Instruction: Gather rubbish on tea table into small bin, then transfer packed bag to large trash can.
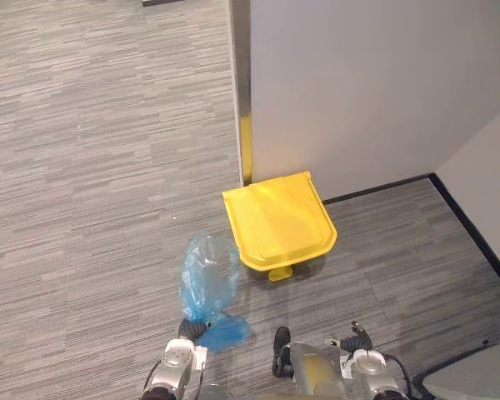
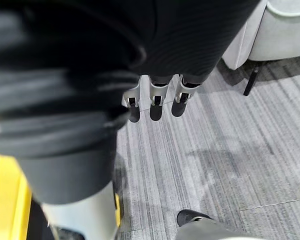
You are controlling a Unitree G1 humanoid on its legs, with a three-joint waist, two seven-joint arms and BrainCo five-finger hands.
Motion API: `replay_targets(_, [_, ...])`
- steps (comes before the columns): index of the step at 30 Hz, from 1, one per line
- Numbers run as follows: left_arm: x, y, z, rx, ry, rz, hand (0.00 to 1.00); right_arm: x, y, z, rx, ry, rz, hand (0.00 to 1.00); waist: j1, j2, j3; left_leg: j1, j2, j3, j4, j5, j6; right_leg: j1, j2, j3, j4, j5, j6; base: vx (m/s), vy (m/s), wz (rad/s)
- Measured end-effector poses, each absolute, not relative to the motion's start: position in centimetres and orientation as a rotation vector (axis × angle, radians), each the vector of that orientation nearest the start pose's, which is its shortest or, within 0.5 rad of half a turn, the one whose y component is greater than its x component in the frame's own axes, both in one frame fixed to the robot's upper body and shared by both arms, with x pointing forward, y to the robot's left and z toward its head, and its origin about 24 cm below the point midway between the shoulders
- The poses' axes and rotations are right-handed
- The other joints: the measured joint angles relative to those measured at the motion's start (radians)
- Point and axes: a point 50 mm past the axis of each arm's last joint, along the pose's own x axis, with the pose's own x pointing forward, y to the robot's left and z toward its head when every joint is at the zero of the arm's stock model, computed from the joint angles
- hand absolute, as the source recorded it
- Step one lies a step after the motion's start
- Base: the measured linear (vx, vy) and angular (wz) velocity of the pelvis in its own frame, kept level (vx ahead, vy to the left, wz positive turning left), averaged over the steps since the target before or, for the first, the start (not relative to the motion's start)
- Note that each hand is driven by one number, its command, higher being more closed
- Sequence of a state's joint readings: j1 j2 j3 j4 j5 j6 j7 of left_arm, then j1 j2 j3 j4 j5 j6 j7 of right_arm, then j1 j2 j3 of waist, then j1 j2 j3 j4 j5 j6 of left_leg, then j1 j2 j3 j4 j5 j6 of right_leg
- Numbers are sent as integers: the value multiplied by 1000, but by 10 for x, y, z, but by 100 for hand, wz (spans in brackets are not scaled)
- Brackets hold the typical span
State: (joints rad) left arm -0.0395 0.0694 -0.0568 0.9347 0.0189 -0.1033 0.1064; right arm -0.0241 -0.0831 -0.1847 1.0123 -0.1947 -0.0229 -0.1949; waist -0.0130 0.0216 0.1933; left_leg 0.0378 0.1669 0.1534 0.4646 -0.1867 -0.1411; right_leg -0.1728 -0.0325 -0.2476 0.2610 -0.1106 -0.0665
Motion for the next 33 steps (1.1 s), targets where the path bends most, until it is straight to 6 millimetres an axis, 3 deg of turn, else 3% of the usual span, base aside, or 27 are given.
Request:
replay_targets(1, [172, 167, -129, 146, 789, 56, 100, 144, -212, -142, -256, 952, -282, 0, 4, 0, 0, -28, 14, 6, 72, -12, -7, 23, 2, -1, -20, -3, -5, 198, 10, 7])
replay_targets(2, [170, 162, -130, 131, 790, 52, 100, 138, -213, -143, -255, 963, -286, 0, 14, 6, -5, -76, 41, 37, 164, -56, 9, 70, 10, -2, -51, -10, -16, 158, 55, -11])
replay_targets(3, [166, 159, -132, 121, 797, 50, 100, 139, -212, -142, -253, 955, -287, 0, 20, 8, -6, -112, 51, 65, 165, -77, 33, 95, 10, -4, -67, -5, -8, 164, 67, -15])
replay_targets(5, [164, 159, -133, 119, 805, 50, 100, 142, -211, -142, -237, 948, -295, 0, 23, 6, -9, -170, 42, 88, 57, -79, 43, 107, -4, 4, -74, -2, 10, 139, 115, -13])
replay_targets(7, [164, 158, -133, 118, 805, 48, 100, 142, -214, -141, -229, 946, -309, 0, 23, 13, -11, -195, 11, 78, -160, 13, 47, 103, -12, 21, -67, -3, 44, 151, 173, -21])
replay_targets(8, [163, 159, -134, 122, 812, 48, 100, 139, -212, -143, -223, 963, -308, 0, 28, 13, -14, -184, -6, 74, -227, 113, 51, 102, -8, 58, -66, -7, 71, 212, 197, -23])
replay_targets(10, [162, 168, -133, 147, 814, 54, 100, 131, -208, -146, -210, 983, -304, 0, 26, -2, -28, -153, -47, 90, -296, 125, 64, 106, -39, 78, -103, 4, 99, 148, 159, -14])
replay_targets(13, [162, 175, -134, 180, 819, 54, 100, 130, -207, -147, -209, 988, -304, 0, 23, -4, -30, -112, -83, 111, -364, 138, 83, 126, -61, 95, -142, 18, 121, 105, 134, -13])
replay_targets(18, [159, 188, -134, 227, 832, 59, 100, 130, -205, -148, -210, 998, -292, 0, 21, -2, -44, -70, -102, 127, -420, 143, 87, 147, -63, 109, -179, 22, 128, 62, 44, -11])
replay_targets(23, [156, 186, -136, 224, 845, 55, 100, 136, -204, -147, -212, 986, -286, 0, 22, -7, -46, -59, -100, 145, -440, 143, 87, 149, -54, 132, -198, 33, 123, 63, 1, -17])
replay_targets(26, [152, 187, -137, 222, 854, 56, 100, 142, -203, -145, -218, 978, -276, 0, 23, -12, -48, -54, -99, 166, -439, 132, 97, 120, -54, 167, -161, 30, 127, 31, 29, -30])
replay_targets(30, [155, 182, -137, 225, 845, 32, 100, 146, -206, -144, -228, 968, -276, 0, 13, -25, -38, -48, -97, 166, -347, 44, 123, 19, -81, 195, 116, -33, 163, -15, 54, -19])
replay_targets(32, [157, 182, -136, 225, 843, 38, 100, 147, -205, -144, -228, 967, -271, 0, 11, -15, -12, -23, -90, 156, -327, 15, 130, -56, -83, 186, 237, -65, 160, -48, 45, -7])
replay_targets(33, [159, 182, -135, 225, 837, 37, 100, 149, -205, -143, -227, 960, -269, 0, 12, -27, -4, -19, -88, 151, -308, -6, 139, -85, -79, 176, 223, -68, 157, -27, 47, -13])
